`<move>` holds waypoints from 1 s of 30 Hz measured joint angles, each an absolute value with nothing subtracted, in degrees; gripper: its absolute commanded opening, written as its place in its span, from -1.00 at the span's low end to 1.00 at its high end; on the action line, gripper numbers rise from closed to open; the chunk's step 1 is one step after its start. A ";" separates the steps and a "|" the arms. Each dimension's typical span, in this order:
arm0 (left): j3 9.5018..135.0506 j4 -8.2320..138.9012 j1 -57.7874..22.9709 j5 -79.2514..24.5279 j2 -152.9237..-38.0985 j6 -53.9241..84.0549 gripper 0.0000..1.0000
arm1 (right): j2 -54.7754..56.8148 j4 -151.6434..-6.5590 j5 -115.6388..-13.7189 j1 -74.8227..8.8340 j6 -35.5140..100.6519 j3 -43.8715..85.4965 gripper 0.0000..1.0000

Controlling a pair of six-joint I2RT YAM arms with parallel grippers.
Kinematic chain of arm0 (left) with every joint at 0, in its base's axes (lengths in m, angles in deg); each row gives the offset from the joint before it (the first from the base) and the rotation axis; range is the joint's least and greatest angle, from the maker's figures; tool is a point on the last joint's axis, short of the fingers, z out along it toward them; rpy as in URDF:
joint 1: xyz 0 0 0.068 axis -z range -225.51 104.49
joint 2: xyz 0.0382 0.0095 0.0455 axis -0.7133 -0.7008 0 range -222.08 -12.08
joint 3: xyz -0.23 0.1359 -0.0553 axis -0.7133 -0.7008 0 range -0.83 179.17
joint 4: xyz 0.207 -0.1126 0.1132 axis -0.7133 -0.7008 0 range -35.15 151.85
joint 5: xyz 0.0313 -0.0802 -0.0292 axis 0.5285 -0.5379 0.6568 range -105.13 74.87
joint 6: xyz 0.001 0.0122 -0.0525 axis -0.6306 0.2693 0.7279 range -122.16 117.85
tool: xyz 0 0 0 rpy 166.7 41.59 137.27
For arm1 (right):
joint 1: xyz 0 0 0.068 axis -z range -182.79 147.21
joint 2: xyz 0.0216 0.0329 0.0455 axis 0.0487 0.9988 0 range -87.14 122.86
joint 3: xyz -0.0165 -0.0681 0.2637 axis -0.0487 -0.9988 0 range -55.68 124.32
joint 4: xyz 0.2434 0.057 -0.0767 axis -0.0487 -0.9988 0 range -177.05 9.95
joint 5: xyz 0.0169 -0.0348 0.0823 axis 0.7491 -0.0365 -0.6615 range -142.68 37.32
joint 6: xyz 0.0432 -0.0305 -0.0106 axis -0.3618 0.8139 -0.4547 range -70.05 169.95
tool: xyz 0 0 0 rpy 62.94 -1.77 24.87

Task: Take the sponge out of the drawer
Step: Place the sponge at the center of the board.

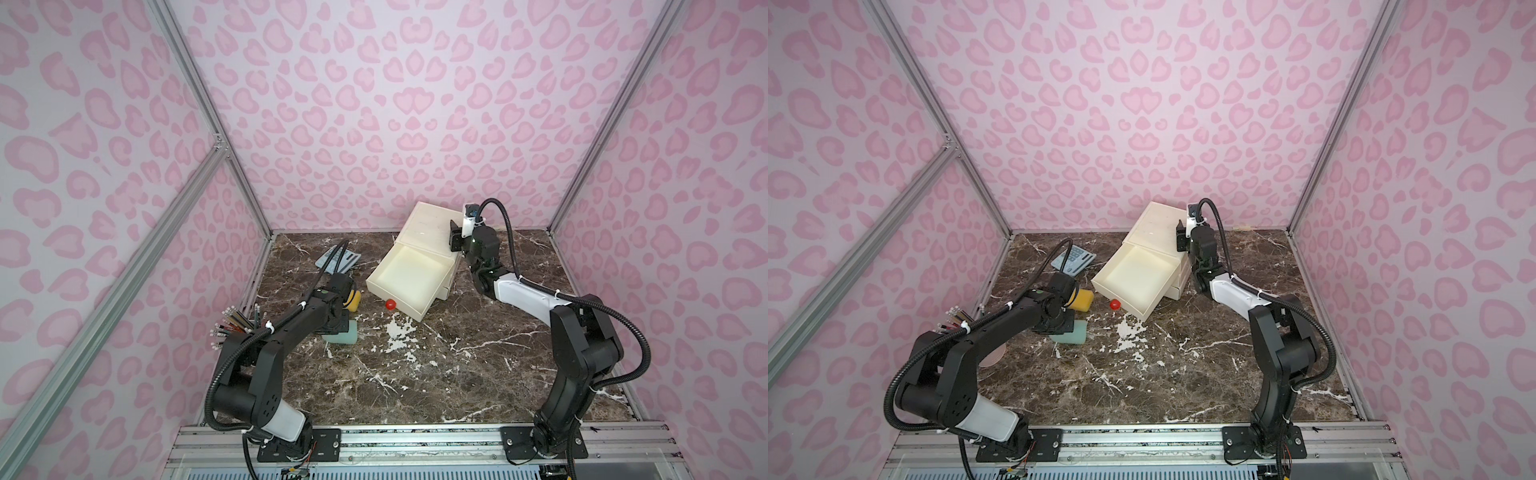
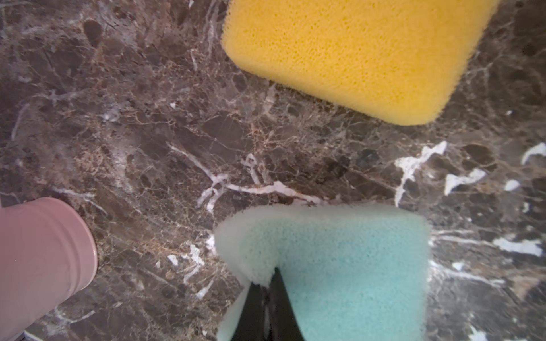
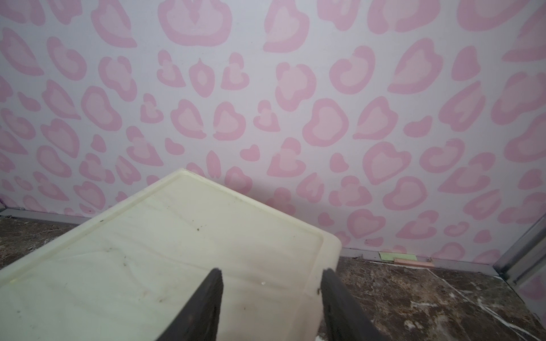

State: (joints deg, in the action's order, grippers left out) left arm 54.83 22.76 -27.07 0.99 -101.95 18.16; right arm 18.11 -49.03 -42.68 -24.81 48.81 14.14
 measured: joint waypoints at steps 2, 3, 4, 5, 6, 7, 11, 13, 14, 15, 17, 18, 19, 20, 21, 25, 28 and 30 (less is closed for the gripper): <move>55.86 23.64 -27.07 1.21 -103.96 18.14 -0.96 | 18.09 -48.92 -42.68 -24.81 48.81 14.12 0.09; 56.45 23.96 -27.07 1.40 -104.98 18.14 -0.96 | 18.09 -48.92 -42.68 -24.81 48.81 14.12 0.09; 56.93 24.31 -27.07 1.64 -105.82 18.12 -0.96 | 18.06 -48.92 -42.66 -24.81 48.81 14.12 0.09; 57.32 24.49 -27.07 1.97 -106.49 18.12 -0.96 | 18.06 -48.92 -42.66 -24.81 48.81 14.10 0.09; 57.63 24.64 -27.07 2.45 -107.17 18.10 -0.96 | 18.06 -48.90 -42.66 -24.81 48.81 14.08 0.09; 57.89 24.64 -27.07 2.91 -107.70 18.10 -0.96 | 18.06 -48.87 -42.66 -24.81 48.81 14.06 0.09; 58.22 24.68 -27.40 4.46 -109.01 17.59 -0.96 | 18.11 -48.87 -42.64 -24.81 48.81 14.08 0.09; 58.22 24.68 -27.62 4.88 -109.36 17.42 -0.94 | 18.11 -48.85 -42.61 -24.81 48.81 14.08 0.09; 58.24 24.68 -27.73 4.90 -109.49 17.16 -0.89 | 18.11 -48.85 -42.61 -24.81 48.81 14.08 0.09; 58.28 24.71 -27.77 5.05 -109.64 17.07 -0.80 | 18.13 -48.85 -42.61 -24.81 48.81 14.12 0.09; 58.39 24.75 -27.81 5.27 -109.95 16.48 -0.65 | 18.22 -48.85 -42.57 -24.83 48.83 14.17 0.09; 58.44 24.77 -27.81 5.36 -109.99 16.35 -0.61 | 18.24 -48.85 -42.48 -24.83 48.83 14.21 0.10; 58.52 24.86 -27.84 5.49 -109.99 16.33 -0.57 | 18.37 -48.79 -42.33 -24.83 48.83 14.30 0.09; 58.57 25.10 -27.92 5.47 -110.01 16.15 -0.52 | 18.50 -48.68 -42.33 -24.83 48.83 14.43 0.09; 58.70 25.19 -27.92 5.47 -110.12 16.08 -0.50 | 18.57 -48.63 -42.31 -24.81 48.85 14.47 0.09; 59.29 25.60 -28.10 5.45 -110.78 15.74 -0.43 | 18.63 -48.59 -42.20 -24.83 48.85 14.54 0.09; 59.70 25.56 -28.08 5.69 -111.19 15.74 -0.37 | 18.63 -48.59 -42.20 -24.83 48.85 14.54 0.09; 60.08 25.41 -28.08 5.88 -111.45 15.74 -0.34 | 18.65 -48.59 -42.20 -24.83 48.85 14.56 0.09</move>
State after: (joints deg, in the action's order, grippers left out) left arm 60.08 25.41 -28.08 5.88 -111.45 15.74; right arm 18.65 -48.59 -42.20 -24.83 48.85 14.56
